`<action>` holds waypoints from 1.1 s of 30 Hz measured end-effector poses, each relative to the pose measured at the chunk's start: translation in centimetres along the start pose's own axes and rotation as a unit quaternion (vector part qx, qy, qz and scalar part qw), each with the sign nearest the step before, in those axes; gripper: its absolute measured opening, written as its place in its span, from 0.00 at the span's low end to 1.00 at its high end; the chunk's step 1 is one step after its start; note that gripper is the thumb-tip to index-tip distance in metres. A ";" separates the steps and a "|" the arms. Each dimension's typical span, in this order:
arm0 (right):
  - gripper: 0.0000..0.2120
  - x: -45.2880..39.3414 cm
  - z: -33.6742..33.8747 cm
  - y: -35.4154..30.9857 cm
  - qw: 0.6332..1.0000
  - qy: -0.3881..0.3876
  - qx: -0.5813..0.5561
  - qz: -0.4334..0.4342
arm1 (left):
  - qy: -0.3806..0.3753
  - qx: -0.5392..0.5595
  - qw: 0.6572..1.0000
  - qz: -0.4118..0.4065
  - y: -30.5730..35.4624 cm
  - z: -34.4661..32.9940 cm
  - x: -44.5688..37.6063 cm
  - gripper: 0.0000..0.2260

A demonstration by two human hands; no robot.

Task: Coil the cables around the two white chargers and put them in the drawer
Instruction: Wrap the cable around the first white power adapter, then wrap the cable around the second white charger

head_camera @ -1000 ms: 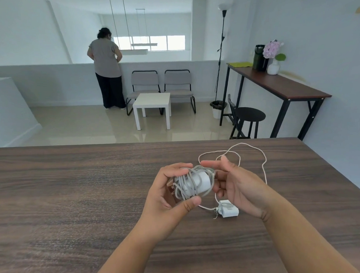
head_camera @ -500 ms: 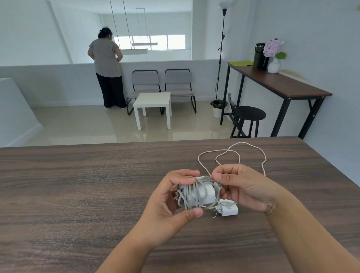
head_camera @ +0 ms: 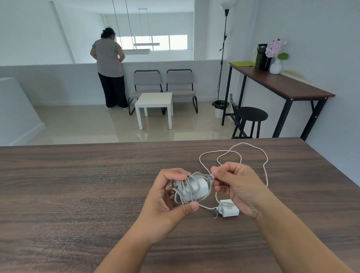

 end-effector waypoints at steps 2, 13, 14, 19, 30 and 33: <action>0.07 -0.2 0.3 -0.2 0.995 0.052 0.041 0.073 | 0.031 0.011 0.999 0.016 -0.9 0.2 -0.1 0.22; 0.09 -0.5 1.6 7.0 0.987 0.153 -0.045 -0.023 | 0.038 0.182 0.967 0.174 -8.3 1.3 0.3 0.20; 0.08 -0.4 1.9 7.7 0.986 0.157 -0.038 -0.027 | 0.047 0.181 0.965 0.185 -8.8 1.6 0.4 0.21; 0.12 -0.4 5.2 8.3 0.968 0.155 0.195 -0.008 | 0.081 -0.088 0.981 0.153 -10.1 3.7 0.6 0.20; 0.21 -0.8 9.2 9.4 0.768 -0.148 0.623 0.018 | 0.057 -0.381 0.922 0.042 -9.8 5.5 0.6 0.17; 0.26 -0.4 9.9 10.2 0.746 -0.168 0.644 0.013 | 0.056 -0.377 0.923 0.056 -9.6 5.6 0.4 0.15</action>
Point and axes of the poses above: each hand's wrist, its own x-axis away from the middle knuckle, its own z-axis out of the back of the hand, y = z × x, the point moved 7 cm from there along -x, towards the middle knuckle, and after that the axes turned 11 degrees about z, right-handed, at the moved point
